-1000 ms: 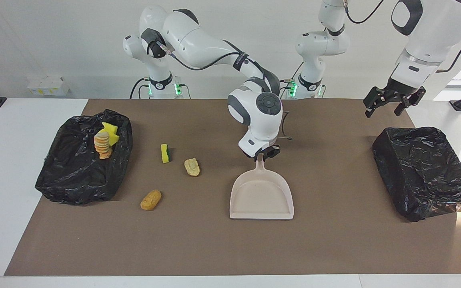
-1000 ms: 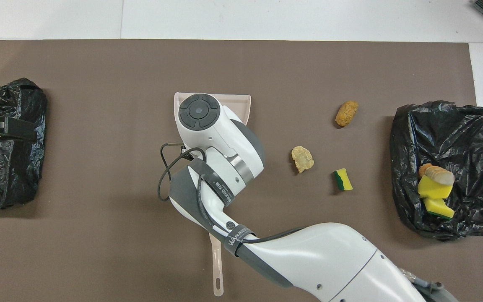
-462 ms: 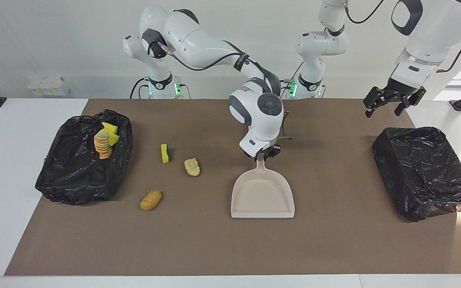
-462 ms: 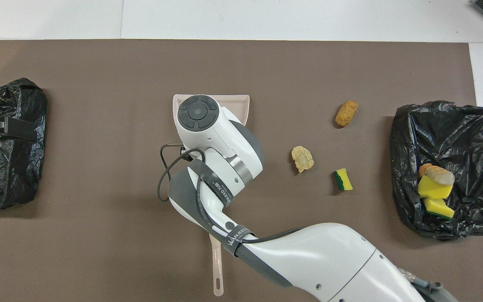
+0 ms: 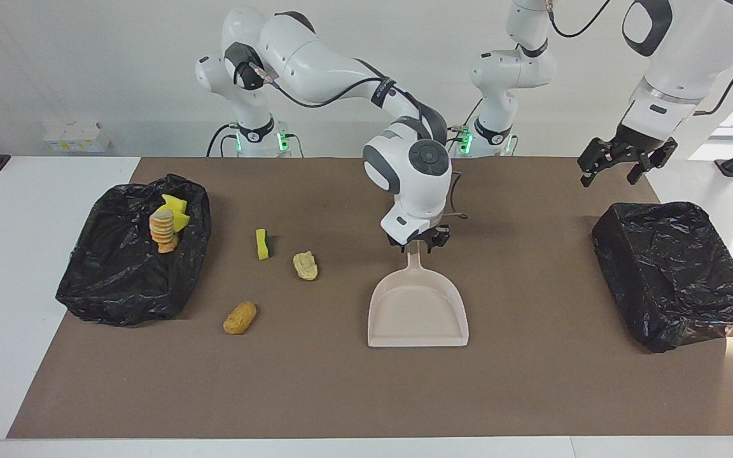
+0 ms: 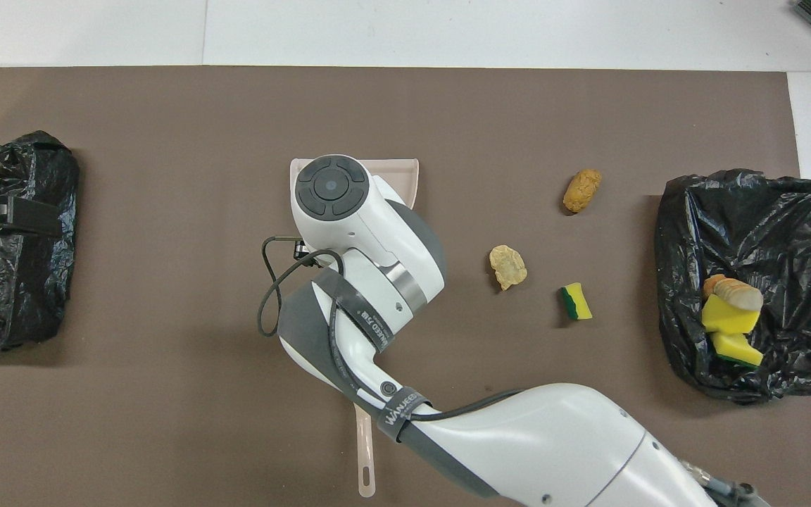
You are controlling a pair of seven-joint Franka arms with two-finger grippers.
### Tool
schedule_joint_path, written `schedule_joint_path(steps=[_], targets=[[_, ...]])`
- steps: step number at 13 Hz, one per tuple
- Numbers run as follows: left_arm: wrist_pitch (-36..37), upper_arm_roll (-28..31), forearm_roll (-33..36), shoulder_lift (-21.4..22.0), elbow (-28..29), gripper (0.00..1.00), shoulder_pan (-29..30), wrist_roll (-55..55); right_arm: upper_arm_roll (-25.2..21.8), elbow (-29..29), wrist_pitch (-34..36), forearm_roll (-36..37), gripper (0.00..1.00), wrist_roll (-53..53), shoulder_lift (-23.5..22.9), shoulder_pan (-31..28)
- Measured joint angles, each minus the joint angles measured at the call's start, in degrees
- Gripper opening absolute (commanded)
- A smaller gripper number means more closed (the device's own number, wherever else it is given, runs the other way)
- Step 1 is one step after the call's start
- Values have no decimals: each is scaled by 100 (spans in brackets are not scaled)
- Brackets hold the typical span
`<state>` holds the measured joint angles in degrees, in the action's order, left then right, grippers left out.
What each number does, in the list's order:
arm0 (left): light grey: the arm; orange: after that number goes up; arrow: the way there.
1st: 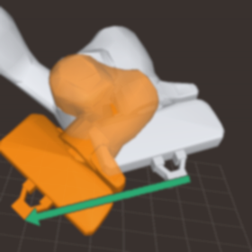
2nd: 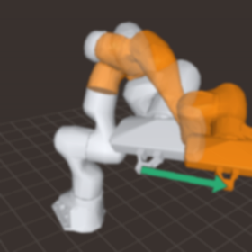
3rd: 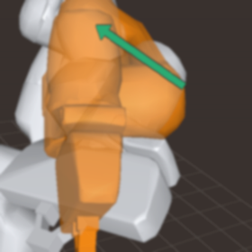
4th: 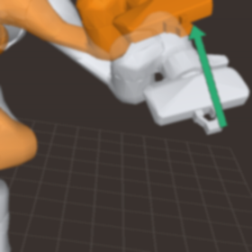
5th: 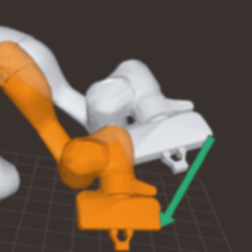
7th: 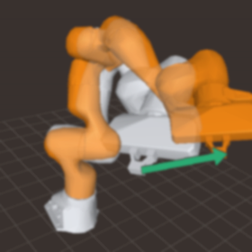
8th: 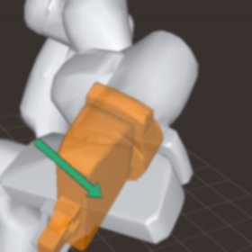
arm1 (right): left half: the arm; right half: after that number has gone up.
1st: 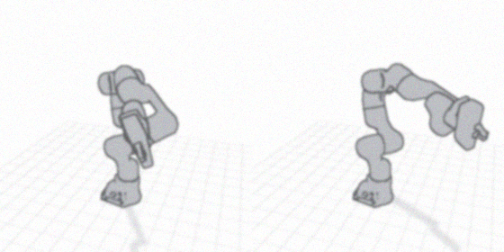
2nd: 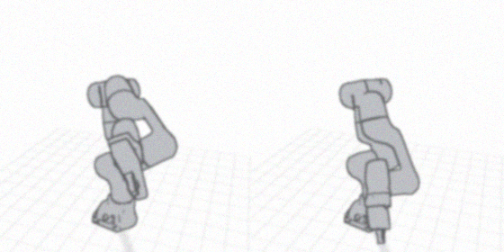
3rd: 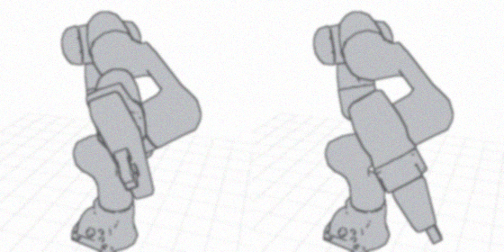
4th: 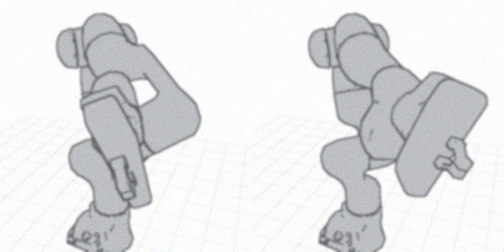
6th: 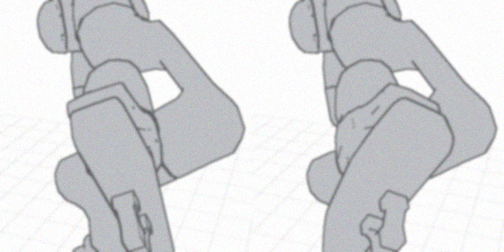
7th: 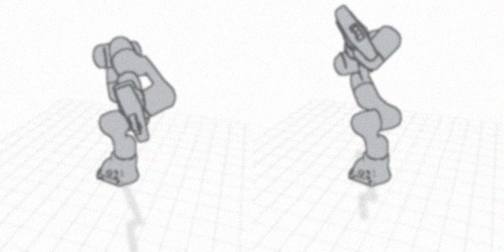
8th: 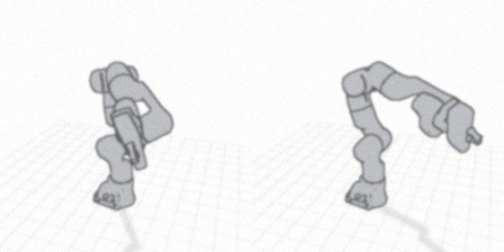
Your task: Sweep and dump trash in bin
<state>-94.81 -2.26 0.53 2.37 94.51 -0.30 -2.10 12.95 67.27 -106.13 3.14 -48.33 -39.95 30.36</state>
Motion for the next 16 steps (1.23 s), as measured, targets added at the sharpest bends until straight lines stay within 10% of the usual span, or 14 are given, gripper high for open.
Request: schedule_joint_path(steps=[1,8,16], targets=[[0,0,0,0,0,100,0,0,15,58,49,-4,100,-229,212,38],[0,0,0,0,0,100,0,0,55,2548,99,-143,100,-719,2250,935],[0,0,0,0,0,100,0,0,56,5881,-1935,-864,100,-583,3751,1219]])
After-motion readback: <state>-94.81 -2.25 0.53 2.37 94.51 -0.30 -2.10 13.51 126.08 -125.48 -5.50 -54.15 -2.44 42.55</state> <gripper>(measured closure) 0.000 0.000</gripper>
